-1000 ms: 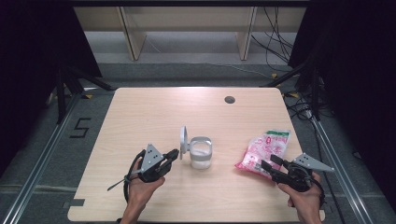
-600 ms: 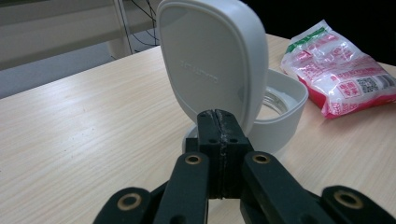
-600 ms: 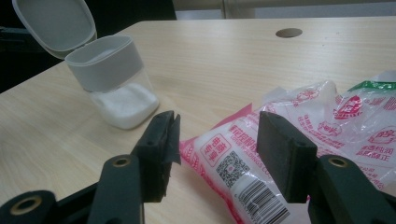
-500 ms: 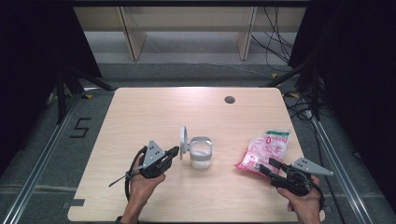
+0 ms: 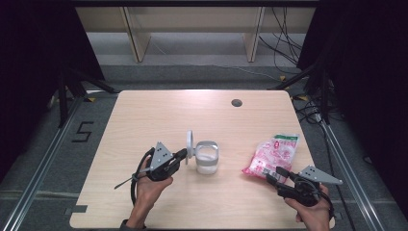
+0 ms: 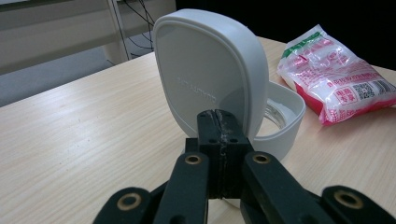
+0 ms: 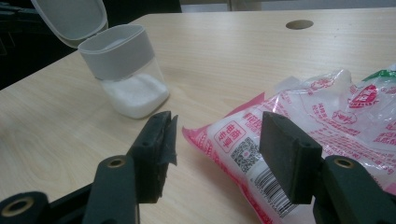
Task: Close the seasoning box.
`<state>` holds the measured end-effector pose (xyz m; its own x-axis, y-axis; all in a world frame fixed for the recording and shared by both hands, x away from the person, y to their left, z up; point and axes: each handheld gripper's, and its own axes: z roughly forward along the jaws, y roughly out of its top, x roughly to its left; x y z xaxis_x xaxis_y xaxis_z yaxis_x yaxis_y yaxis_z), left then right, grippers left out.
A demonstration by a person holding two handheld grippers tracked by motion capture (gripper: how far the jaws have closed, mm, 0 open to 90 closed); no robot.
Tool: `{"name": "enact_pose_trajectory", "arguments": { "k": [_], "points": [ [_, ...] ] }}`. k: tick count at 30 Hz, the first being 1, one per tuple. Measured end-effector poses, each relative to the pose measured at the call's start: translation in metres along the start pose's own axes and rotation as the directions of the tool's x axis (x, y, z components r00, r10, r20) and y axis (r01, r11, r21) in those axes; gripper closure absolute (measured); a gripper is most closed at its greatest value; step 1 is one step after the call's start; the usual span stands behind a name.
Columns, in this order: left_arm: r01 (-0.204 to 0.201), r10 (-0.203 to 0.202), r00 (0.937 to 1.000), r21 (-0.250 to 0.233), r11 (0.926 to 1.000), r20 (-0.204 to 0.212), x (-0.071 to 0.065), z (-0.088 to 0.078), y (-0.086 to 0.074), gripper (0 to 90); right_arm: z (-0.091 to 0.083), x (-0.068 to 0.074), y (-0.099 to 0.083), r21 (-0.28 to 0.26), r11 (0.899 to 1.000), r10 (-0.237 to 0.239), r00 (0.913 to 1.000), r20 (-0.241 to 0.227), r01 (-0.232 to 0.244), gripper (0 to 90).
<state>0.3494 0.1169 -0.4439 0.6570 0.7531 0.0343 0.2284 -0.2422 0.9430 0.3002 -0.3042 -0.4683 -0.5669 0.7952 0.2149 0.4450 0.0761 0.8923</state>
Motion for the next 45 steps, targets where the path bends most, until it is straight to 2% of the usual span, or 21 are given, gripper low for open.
{"name": "enact_pose_trajectory", "arguments": {
  "k": [4,6,7,8,11,12,13,14,17,19,26,27,30,31,32,35,37,39,41,43,45],
  "points": [
    [-0.006,0.006,1.0,0.003,1.0,0.001,0.0,0.0,0.001,89.1,0.0,0.001,-0.001,0.008,1.0,0.01,0.9999,-0.007,-0.01,45.1],
    [0.002,-0.002,1.0,0.002,1.0,-0.001,-0.001,0.0,0.001,89.2,-0.001,0.0,-0.001,0.001,1.0,-0.008,0.9999,-0.01,0.008,45.2],
    [0.003,-0.003,1.0,-0.002,1.0,-0.002,-0.001,0.001,0.001,89.2,-0.002,0.003,-0.001,0.014,0.999,0.029,0.9994,-0.018,-0.029,45.2],
    [-0.009,0.009,1.0,-0.003,1.0,-0.004,-0.001,0.0,0.002,89.1,-0.003,0.005,-0.001,0.026,0.999,0.044,0.9989,-0.013,-0.044,45.3],
    [-0.014,0.014,0.9999,-0.01,0.9999,-0.005,-0.001,-0.002,0.003,89.1,-0.002,0.003,-0.002,0.011,1.0,0.014,0.9998,-0.015,-0.014,45.6],
    [-0.034,0.034,0.9994,-0.027,0.9991,-0.005,0.001,-0.001,0.004,89.2,-0.002,0.006,-0.002,0.012,0.999,0.037,0.9992,-0.018,-0.037,45.6],
    [-0.043,0.043,0.9991,-0.03,0.9986,-0.003,0.001,-0.001,0.004,89.2,-0.002,0.003,-0.002,0.008,1.0,-0.006,0.9999,-0.015,0.006,45.6],
    [-0.049,0.048,0.9988,-0.024,0.9985,-0.007,0.001,-0.002,0.005,89.2,-0.002,0.003,-0.002,0.013,1.0,-0.007,0.9998,-0.017,0.007,45.6],
    [-0.046,0.046,0.9989,-0.026,0.9986,-0.003,-0.001,-0.001,0.005,89.2,-0.002,0.005,-0.003,0.017,1.0,0.005,0.9998,-0.019,-0.005,45.6],
    [-0.047,0.047,0.9988,-0.037,0.9982,0.009,-0.002,0.001,0.005,89.2,-0.002,0.005,-0.003,0.012,1.0,-0.015,0.9998,-0.013,0.015,45.6],
    [-0.055,0.056,0.9982,-0.023,0.9982,0.021,-0.009,0.003,0.005,88.9,-0.003,0.006,-0.004,0.018,1.0,0.0,1.0,-0.007,0.0,46.1],
    [-0.059,0.06,0.9977,-0.03,0.9978,0.033,-0.013,0.005,0.005,88.5,-0.002,0.007,-0.005,0.009,1.0,0.007,0.9997,-0.023,-0.007,46.1],
    [-0.037,0.038,0.9983,-0.013,0.9992,0.044,-0.017,0.005,0.005,86.5,-0.002,0.005,-0.004,0.019,1.0,-0.022,0.9997,-0.01,0.023,46.1],
    [-0.057,0.058,0.9974,-0.027,0.998,0.042,-0.016,0.005,0.006,85.7,-0.003,0.007,-0.005,0.021,1.0,0.011,0.9997,-0.02,-0.011,46.1],
    [-0.055,0.056,0.9977,-0.024,0.9982,0.037,-0.015,0.004,0.006,84.3,-0.002,0.007,-0.005,0.008,1.0,0.007,0.9997,-0.024,-0.007,46.1],
    [-0.051,0.052,0.9979,-0.03,0.9983,0.039,-0.014,0.002,0.006,81.0,-0.004,0.007,-0.004,0.019,1.0,-0.004,0.9997,-0.023,0.004,46.1],
    [-0.037,0.039,0.9983,-0.036,0.9987,0.042,-0.013,-0.001,0.006,77.1,-0.005,0.005,-0.004,0.021,0.999,-0.03,0.9995,-0.014,0.03,46.2],
    [-0.013,0.017,0.9971,-0.056,0.9984,0.074,-0.011,-0.004,0.006,74.2,-0.004,0.006,-0.005,0.016,1.0,-0.021,0.9996,-0.022,0.021,46.1],
    [-0.007,0.011,0.9975,-0.051,0.9987,0.069,-0.012,-0.005,0.006,68.9,-0.004,0.006,-0.005,0.013,1.0,-0.026,0.9994,-0.021,0.027,46.0],
    [-0.002,0.007,0.9965,-0.051,0.9987,0.083,-0.013,-0.007,0.006,67.1,-0.004,0.007,-0.005,0.012,1.0,-0.012,0.9996,-0.026,0.012,45.8],
    [0.0,0.005,0.9958,-0.048,0.9988,0.091,-0.015,-0.01,0.005,59.6,-0.005,0.008,-0.006,0.03,0.999,-0.028,0.9995,-0.014,0.028,45.1]
  ]
}}
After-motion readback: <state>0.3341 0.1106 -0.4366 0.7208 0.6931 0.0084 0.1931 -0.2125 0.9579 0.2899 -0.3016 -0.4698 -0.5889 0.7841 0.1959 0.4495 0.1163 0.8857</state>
